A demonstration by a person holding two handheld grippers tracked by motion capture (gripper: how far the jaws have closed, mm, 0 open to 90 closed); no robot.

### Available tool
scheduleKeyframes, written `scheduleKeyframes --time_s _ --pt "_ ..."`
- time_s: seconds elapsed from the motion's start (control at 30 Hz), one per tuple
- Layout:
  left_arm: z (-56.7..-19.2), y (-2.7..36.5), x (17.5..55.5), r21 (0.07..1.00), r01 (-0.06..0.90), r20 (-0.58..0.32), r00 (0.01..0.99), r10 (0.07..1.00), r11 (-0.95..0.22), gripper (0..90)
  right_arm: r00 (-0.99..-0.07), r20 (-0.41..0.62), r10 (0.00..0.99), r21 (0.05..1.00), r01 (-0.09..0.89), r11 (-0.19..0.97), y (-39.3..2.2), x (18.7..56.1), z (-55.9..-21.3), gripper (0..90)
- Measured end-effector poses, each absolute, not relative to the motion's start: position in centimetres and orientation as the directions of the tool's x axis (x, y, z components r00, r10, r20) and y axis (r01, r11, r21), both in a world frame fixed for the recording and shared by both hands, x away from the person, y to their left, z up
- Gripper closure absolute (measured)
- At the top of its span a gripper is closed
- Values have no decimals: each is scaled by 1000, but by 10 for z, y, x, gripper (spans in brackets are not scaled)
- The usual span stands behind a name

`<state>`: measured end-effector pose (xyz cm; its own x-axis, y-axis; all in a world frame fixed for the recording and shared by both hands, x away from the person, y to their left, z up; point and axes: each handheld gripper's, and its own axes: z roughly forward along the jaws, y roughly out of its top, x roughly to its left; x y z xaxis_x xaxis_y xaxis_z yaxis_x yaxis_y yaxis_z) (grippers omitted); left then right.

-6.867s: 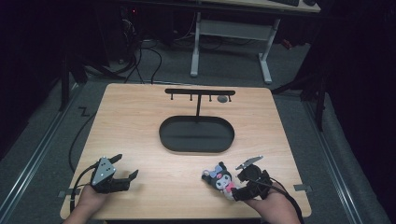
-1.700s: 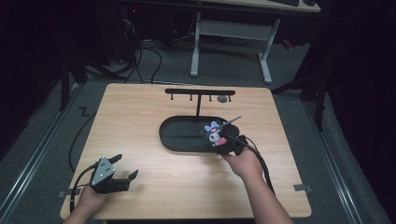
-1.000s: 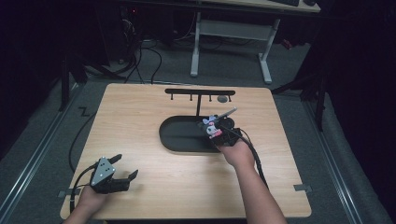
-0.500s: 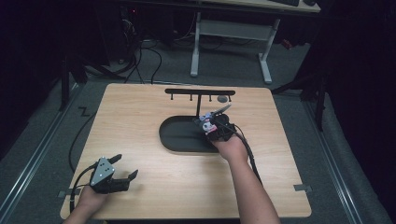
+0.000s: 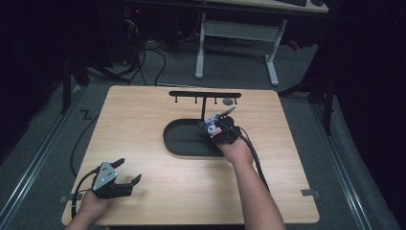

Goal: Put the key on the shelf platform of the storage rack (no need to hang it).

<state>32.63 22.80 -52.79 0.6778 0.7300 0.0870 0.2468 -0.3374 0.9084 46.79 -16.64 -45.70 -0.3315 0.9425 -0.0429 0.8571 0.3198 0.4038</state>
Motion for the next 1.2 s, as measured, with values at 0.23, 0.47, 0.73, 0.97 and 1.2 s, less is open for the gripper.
scheduleKeyframes --time_s 0.23,0.47,0.73,0.97,1.2 --pt "-528 228 326 909 243 92 678 729 -340 154 -323 -35 946 372 874 312 -179 456 -464 483" --pt "-528 227 326 908 244 92 677 731 -340 155 -329 -24 944 368 875 314 -184 450 -470 480" --pt "-528 227 326 909 242 94 676 731 -341 155 -334 -25 942 369 873 319 -176 455 -477 472" --pt "-528 228 326 909 243 92 678 729 -340 155 -340 -27 940 360 874 327 -165 459 -480 459" --pt "-528 228 326 909 242 91 678 730 -339 155 -350 -26 937 367 868 334 -163 460 -481 374"
